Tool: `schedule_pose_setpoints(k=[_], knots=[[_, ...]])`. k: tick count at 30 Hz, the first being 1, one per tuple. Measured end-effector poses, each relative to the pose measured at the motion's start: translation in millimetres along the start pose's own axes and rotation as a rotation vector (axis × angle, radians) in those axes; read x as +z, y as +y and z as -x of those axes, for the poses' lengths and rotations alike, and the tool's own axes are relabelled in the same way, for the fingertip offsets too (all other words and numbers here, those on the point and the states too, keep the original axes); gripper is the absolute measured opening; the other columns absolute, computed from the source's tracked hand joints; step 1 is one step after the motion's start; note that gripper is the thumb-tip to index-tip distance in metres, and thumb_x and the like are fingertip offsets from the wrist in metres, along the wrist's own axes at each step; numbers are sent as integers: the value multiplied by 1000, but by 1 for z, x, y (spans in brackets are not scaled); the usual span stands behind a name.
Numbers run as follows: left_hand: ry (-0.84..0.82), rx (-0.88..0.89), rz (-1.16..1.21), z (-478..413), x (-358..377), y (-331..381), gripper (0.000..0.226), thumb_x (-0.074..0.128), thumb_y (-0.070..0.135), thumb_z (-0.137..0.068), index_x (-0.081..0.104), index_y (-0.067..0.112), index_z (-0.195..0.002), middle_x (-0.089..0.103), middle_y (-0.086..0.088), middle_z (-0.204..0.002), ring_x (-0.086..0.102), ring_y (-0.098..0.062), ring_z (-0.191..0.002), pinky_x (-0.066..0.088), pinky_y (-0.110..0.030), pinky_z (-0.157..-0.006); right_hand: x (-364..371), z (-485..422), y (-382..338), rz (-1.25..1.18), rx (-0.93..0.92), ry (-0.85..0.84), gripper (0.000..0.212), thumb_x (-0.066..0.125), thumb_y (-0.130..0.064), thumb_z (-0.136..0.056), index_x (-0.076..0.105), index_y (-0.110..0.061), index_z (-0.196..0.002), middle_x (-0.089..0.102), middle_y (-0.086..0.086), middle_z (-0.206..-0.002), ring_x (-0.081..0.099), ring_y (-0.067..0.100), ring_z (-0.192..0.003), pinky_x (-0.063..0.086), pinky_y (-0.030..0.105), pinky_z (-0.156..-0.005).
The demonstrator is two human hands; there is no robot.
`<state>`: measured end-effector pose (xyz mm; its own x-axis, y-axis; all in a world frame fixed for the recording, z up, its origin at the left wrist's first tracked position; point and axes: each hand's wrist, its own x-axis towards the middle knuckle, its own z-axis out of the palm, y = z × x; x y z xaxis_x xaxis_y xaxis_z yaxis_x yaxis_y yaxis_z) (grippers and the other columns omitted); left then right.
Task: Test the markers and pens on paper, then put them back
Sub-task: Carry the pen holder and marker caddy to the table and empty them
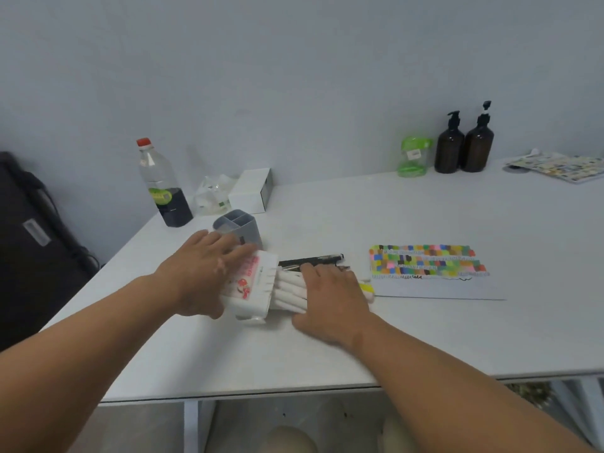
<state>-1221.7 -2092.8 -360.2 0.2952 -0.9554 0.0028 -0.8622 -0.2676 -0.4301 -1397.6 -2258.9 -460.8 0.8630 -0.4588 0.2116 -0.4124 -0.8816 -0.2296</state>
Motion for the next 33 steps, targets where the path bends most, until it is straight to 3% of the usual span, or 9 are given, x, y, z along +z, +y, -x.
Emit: schedule_pose_setpoints(k=[3, 5, 9, 13, 17, 23, 28, 33], knots=[[-36, -132, 64, 8, 12, -21, 124, 72, 65, -49, 12, 35, -155, 40, 6, -142, 42, -20, -121, 32, -32, -107, -3, -12, 22, 33, 21, -24, 70, 57, -63, -70, 45, -26, -128, 57, -1, -122, 54, 28, -115, 40, 44, -96], [-52, -179, 105, 9, 21, -26, 127, 72, 67, -48, 12, 35, -155, 41, 6, -141, 43, -19, -119, 33, -32, -105, -1, -19, 29, 38, 6, -38, 84, 55, -72, -71, 38, -28, -141, 51, -1, -132, 50, 27, -123, 39, 46, -102], [-44, -192, 156, -1, 31, -26, 128, 76, 67, -49, 12, 35, -155, 40, 5, -141, 42, -20, -120, 34, -33, -106, 8, -24, 20, 64, -45, -26, 105, 44, -88, -62, 29, -34, -150, 43, -2, -144, 39, 25, -137, 24, 55, -116], [0, -143, 151, -10, 34, -30, 127, 77, 65, -50, 14, 33, -155, 40, 4, -144, 41, -21, -121, 31, -33, -107, 18, -41, 5, 93, -67, -11, 91, 40, -83, -65, 38, -34, -143, 45, 1, -140, 42, 29, -133, 17, 61, -117], [14, -100, 158, -20, 35, -27, 126, 78, 63, -50, 14, 33, -155, 39, 4, -146, 41, -21, -121, 31, -33, -107, 21, -57, 0, 74, -50, -25, 76, 45, -69, -68, 44, -31, -134, 49, 2, -133, 47, 31, -124, 27, 57, -111], [-96, -264, 264, -5, 39, -60, 133, 82, 64, -46, 12, 34, -156, 43, 4, -140, 45, -19, -117, 40, -33, -103, 17, -74, 21, 103, 44, -3, 68, 47, -67, -69, 48, -27, -124, 53, 3, -121, 52, 31, -113, 37, 52, -101], [-132, -448, 505, 27, 49, -83, 138, 88, 59, -41, 18, 29, -156, 46, 4, -130, 49, -21, -113, 46, -37, -99, 14, -82, 26, 119, 90, -39, 69, 49, -71, -73, 46, -29, -128, 51, 3, -127, 49, 31, -121, 32, 56, -107], [-94, -534, 619, 50, 63, -84, 137, 91, 57, -41, 22, 28, -155, 48, 4, -124, 52, -21, -107, 47, -37, -94, 22, -69, 8, 130, -93, 55, 91, 46, -78, -73, 32, -31, -149, 29, 7, -160, 22, 32, -150, 6, 66, -120]])
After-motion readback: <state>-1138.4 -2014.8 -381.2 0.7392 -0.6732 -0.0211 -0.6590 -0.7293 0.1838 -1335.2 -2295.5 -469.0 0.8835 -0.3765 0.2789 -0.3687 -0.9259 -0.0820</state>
